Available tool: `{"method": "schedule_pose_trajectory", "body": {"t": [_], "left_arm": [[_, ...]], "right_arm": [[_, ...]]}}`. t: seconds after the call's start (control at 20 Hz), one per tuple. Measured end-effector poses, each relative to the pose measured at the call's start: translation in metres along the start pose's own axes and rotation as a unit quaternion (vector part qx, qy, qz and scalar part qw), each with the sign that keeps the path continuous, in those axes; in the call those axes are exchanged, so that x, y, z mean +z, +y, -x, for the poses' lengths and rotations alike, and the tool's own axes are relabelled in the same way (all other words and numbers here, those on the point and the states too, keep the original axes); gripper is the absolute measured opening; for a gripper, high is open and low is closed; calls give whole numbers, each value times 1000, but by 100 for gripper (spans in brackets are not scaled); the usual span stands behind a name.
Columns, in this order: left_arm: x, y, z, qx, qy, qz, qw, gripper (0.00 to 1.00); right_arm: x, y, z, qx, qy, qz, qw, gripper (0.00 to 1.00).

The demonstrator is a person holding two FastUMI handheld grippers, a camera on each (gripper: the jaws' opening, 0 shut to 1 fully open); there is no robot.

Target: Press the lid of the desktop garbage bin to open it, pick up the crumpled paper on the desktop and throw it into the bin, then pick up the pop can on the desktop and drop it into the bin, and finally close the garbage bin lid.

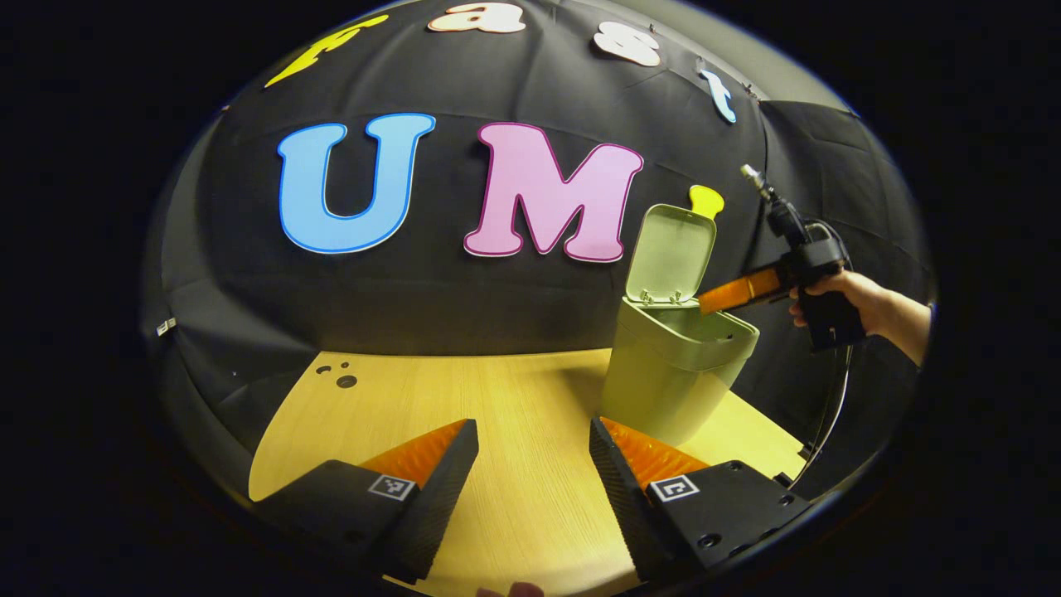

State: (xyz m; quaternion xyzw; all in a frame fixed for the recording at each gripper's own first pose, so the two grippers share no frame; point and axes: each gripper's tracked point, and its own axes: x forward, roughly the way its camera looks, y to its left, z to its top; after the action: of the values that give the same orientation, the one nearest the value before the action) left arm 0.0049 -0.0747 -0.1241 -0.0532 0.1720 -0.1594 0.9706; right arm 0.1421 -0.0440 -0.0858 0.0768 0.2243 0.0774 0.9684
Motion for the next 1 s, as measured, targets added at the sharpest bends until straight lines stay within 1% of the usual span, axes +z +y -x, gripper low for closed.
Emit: {"method": "schedule_pose_trajectory", "body": {"t": [0.05,0.1,0.25,0.45,0.65,1.0], "left_arm": [[-1,0,0,0,1,1,1000,87],[-1,0,0,-1,0,2,1000,87],[0,-3,-2,-4,-1,1,1000,88],[1,-6,-1,-7,-3,1,1000,87],[-1,-9,-6,-8,-4,5,1000,88],[-8,-7,-2,-2,0,14,1000,88]], "right_arm": [[17,0,9,-2,-21,3,1000,98],[36,1,17,-5,-41,6,999,99],[85,-1,37,-13,-97,13,995,99],[138,-5,46,-30,-157,35,987,99],[167,-13,42,-46,-177,27,983,98],[187,-24,3,-72,-183,11,980,98]]}}
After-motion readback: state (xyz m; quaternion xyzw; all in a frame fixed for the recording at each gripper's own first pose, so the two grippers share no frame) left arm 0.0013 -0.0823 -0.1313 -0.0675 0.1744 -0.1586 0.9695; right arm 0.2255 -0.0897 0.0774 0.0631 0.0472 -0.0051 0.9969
